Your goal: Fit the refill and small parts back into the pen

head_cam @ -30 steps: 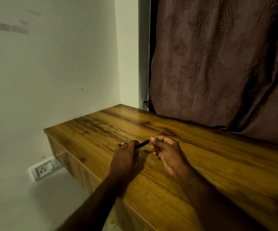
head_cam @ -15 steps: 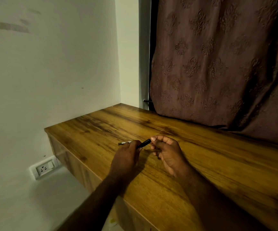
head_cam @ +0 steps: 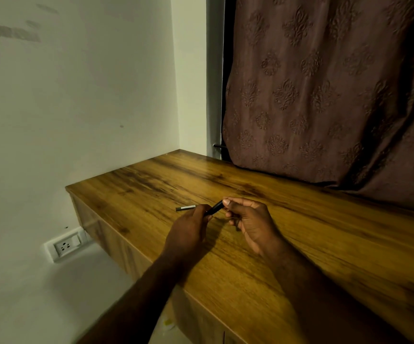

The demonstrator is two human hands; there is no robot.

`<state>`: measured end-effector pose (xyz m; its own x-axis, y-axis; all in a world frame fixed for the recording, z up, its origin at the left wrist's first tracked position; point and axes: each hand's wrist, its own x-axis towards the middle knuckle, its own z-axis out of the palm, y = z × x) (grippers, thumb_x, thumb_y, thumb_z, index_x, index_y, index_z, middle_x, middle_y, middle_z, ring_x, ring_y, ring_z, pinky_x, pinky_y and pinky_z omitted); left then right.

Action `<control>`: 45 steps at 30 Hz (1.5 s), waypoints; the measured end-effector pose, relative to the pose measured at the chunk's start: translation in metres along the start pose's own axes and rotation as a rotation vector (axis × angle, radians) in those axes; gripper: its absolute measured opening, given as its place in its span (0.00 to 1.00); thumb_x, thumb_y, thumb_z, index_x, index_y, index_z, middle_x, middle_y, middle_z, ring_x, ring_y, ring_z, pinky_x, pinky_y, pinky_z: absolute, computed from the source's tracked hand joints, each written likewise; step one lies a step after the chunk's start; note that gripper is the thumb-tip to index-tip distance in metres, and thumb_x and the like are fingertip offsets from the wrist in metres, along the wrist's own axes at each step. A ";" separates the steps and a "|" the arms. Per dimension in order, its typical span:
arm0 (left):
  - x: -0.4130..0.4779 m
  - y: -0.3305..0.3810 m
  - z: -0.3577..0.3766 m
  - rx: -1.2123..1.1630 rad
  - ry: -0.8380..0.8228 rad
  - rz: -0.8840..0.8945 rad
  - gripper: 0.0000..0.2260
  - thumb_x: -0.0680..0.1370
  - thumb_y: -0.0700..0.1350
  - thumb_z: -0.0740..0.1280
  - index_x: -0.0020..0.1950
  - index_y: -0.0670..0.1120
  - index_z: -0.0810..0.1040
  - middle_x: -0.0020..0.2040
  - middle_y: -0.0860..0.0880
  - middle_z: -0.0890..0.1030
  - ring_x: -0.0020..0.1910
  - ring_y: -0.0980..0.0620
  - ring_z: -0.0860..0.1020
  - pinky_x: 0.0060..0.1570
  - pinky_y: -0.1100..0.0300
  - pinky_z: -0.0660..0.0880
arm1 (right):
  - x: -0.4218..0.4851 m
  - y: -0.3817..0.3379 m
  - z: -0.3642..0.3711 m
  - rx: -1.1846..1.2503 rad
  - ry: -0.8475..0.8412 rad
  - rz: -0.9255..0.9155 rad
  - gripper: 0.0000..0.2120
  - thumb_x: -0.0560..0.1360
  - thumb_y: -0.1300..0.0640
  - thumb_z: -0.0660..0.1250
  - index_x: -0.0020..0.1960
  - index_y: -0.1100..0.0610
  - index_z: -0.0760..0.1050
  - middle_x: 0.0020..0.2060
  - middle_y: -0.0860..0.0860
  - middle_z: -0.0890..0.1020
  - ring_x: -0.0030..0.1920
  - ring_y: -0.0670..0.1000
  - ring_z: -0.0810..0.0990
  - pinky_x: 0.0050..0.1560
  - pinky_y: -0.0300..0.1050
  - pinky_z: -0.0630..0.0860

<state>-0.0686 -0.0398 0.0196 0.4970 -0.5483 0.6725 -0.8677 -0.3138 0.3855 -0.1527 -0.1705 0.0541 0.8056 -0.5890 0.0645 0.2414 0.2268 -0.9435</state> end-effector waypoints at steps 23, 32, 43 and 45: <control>-0.002 0.017 -0.013 -0.142 0.018 0.025 0.37 0.72 0.72 0.41 0.54 0.45 0.75 0.41 0.48 0.82 0.34 0.59 0.72 0.31 0.71 0.63 | 0.000 0.001 0.006 -0.501 -0.057 -0.201 0.12 0.79 0.62 0.61 0.61 0.62 0.77 0.35 0.49 0.79 0.25 0.35 0.74 0.25 0.28 0.68; -0.001 0.016 -0.013 -0.160 0.025 0.042 0.34 0.74 0.70 0.44 0.54 0.44 0.75 0.42 0.49 0.81 0.36 0.59 0.72 0.33 0.69 0.65 | 0.000 0.007 0.003 -0.623 -0.060 -0.244 0.11 0.79 0.59 0.61 0.58 0.59 0.79 0.33 0.46 0.79 0.27 0.37 0.75 0.34 0.35 0.69; -0.001 0.007 -0.005 -0.131 0.012 -0.020 0.20 0.77 0.60 0.54 0.54 0.46 0.74 0.43 0.49 0.81 0.39 0.53 0.77 0.36 0.57 0.74 | 0.001 0.003 -0.007 -0.623 -0.051 -0.247 0.09 0.78 0.59 0.63 0.51 0.61 0.81 0.33 0.46 0.81 0.25 0.37 0.75 0.28 0.29 0.69; 0.000 0.003 -0.003 -0.115 0.014 -0.028 0.13 0.79 0.53 0.57 0.56 0.47 0.74 0.44 0.48 0.81 0.41 0.50 0.78 0.38 0.55 0.74 | 0.003 0.002 -0.013 -0.603 -0.018 -0.250 0.09 0.78 0.58 0.65 0.47 0.60 0.82 0.34 0.49 0.82 0.27 0.39 0.76 0.30 0.31 0.70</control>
<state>-0.0713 -0.0381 0.0229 0.5214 -0.5295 0.6691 -0.8483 -0.2369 0.4736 -0.1572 -0.1823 0.0483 0.7748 -0.5530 0.3065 0.0813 -0.3936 -0.9157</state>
